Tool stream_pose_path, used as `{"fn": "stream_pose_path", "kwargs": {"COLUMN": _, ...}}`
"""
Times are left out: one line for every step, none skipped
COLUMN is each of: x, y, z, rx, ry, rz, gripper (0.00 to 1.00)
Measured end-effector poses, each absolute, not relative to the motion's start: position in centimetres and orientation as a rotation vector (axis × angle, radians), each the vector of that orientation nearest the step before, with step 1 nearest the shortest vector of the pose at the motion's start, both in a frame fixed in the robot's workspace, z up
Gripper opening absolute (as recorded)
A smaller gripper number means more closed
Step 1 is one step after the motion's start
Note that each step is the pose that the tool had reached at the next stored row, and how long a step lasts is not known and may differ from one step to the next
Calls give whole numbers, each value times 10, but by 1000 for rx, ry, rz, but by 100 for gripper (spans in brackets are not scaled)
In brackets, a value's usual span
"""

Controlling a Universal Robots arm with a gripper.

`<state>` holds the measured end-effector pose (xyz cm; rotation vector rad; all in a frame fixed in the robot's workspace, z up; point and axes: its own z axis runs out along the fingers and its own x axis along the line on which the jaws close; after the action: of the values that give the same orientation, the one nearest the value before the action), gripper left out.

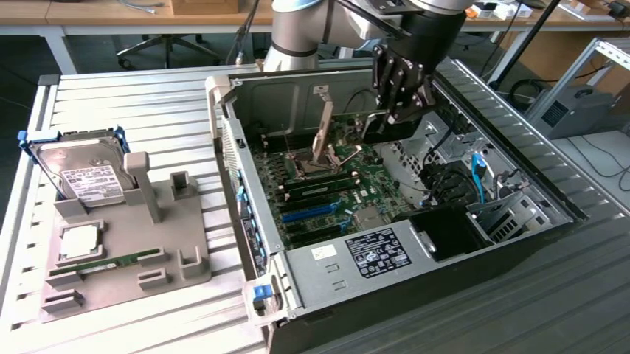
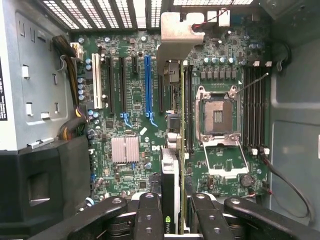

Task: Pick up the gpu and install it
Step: 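Insert the gpu into the slot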

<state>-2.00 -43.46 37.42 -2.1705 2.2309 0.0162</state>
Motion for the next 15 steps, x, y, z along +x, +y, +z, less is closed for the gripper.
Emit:
{"fn": "stream_pose_path", "kwargs": {"x": -20, "y": -435, "z": 373, "rx": -2171, "ry": 2231, "rz": 16, "gripper": 27}}
{"fn": "stream_pose_path", "kwargs": {"x": -21, "y": -435, "z": 371, "rx": -2171, "ry": 2231, "rz": 16, "gripper": 27}}
{"fn": "stream_pose_path", "kwargs": {"x": -21, "y": -435, "z": 370, "rx": -2171, "ry": 2231, "rz": 16, "gripper": 27}}
{"fn": "stream_pose_path", "kwargs": {"x": -22, "y": -435, "z": 369, "rx": -2171, "ry": 2231, "rz": 16, "gripper": 27}}
{"fn": "stream_pose_path", "kwargs": {"x": -22, "y": -435, "z": 368, "rx": -2171, "ry": 2231, "rz": 16, "gripper": 27}}
{"fn": "stream_pose_path", "kwargs": {"x": -23, "y": -435, "z": 368, "rx": -2171, "ry": 2231, "rz": 16, "gripper": 27}}
{"fn": "stream_pose_path", "kwargs": {"x": -23, "y": -435, "z": 367, "rx": -2171, "ry": 2231, "rz": 16, "gripper": 27}}
{"fn": "stream_pose_path", "kwargs": {"x": -24, "y": -435, "z": 367, "rx": -2171, "ry": 2231, "rz": 16, "gripper": 27}}
{"fn": "stream_pose_path", "kwargs": {"x": -25, "y": -435, "z": 366, "rx": -2171, "ry": 2231, "rz": 16, "gripper": 27}}
{"fn": "stream_pose_path", "kwargs": {"x": -26, "y": -435, "z": 366, "rx": -2171, "ry": 2231, "rz": 16, "gripper": 27}}
{"fn": "stream_pose_path", "kwargs": {"x": -27, "y": -435, "z": 365, "rx": -2171, "ry": 2231, "rz": 16, "gripper": 27}}
{"fn": "stream_pose_path", "kwargs": {"x": -27, "y": -435, "z": 365, "rx": -2171, "ry": 2231, "rz": 16, "gripper": 27}}
{"fn": "stream_pose_path", "kwargs": {"x": -28, "y": -435, "z": 364, "rx": -2171, "ry": 2231, "rz": 16, "gripper": 27}}
{"fn": "stream_pose_path", "kwargs": {"x": -29, "y": -435, "z": 363, "rx": -2171, "ry": 2231, "rz": 16, "gripper": 27}}
{"fn": "stream_pose_path", "kwargs": {"x": -30, "y": -435, "z": 362, "rx": -2171, "ry": 2231, "rz": 16, "gripper": 27}}
